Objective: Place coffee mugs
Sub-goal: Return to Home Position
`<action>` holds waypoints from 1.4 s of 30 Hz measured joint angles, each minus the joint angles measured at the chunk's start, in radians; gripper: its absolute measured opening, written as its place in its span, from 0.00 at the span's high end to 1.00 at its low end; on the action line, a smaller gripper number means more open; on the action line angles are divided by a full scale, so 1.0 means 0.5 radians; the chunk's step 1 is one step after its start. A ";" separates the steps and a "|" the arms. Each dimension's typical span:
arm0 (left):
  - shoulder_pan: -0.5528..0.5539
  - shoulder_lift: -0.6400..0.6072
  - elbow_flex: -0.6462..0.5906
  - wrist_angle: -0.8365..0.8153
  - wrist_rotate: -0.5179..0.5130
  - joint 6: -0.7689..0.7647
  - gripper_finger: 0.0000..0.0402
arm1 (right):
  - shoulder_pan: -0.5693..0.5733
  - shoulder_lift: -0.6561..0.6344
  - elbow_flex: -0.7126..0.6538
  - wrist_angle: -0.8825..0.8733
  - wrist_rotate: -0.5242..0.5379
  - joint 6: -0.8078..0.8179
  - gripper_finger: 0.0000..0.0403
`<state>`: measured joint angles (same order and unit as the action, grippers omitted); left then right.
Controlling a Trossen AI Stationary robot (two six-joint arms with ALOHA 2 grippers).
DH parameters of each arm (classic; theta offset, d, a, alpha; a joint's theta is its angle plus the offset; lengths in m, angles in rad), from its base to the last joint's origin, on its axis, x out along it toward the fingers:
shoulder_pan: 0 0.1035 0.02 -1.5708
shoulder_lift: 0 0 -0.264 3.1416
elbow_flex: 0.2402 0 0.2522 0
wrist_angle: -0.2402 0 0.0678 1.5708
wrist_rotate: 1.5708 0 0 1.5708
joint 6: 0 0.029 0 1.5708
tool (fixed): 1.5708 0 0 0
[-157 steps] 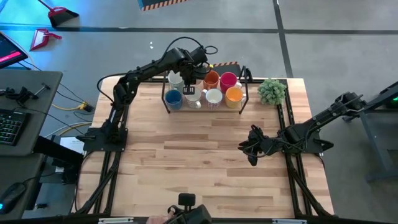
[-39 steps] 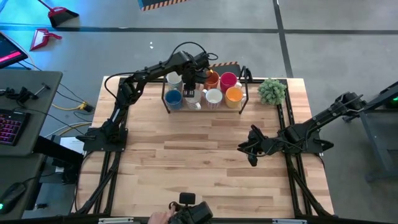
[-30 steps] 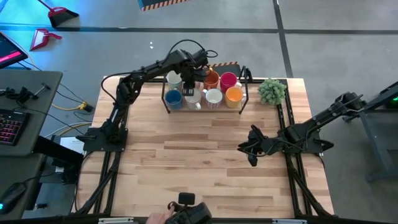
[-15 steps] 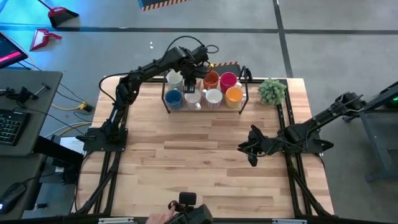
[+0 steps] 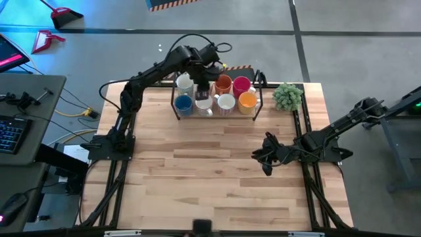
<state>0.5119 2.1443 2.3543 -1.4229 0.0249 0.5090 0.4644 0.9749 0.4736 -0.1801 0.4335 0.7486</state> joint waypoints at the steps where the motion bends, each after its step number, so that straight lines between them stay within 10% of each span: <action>1: -0.027 -0.016 0.001 0.059 0.080 -0.016 0.72 | -0.001 0.000 0.000 0.001 0.023 -0.038 0.81; 20: -0.509 -0.094 -0.001 0.696 -0.025 -0.071 0.72 | 0.000 0.000 0.000 0.110 0.195 -0.222 0.81; 31: -0.409 -0.674 -0.075 0.143 1.023 -0.087 0.72 | -0.001 -0.002 0.001 0.489 0.351 -0.317 0.81; 37: -0.497 -1.240 -0.724 0.275 1.047 -0.192 0.73 | 0.000 -0.131 0.001 0.551 0.392 -0.587 0.81; 42: -0.639 -1.913 -1.701 1.020 0.741 -0.655 0.73 | -0.001 -0.479 0.001 0.467 0.354 -0.790 0.81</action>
<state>0.1926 1.1879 1.5036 -0.9131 0.3957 0.1817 0.4641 0.7355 0.4740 0.0531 0.6106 0.3535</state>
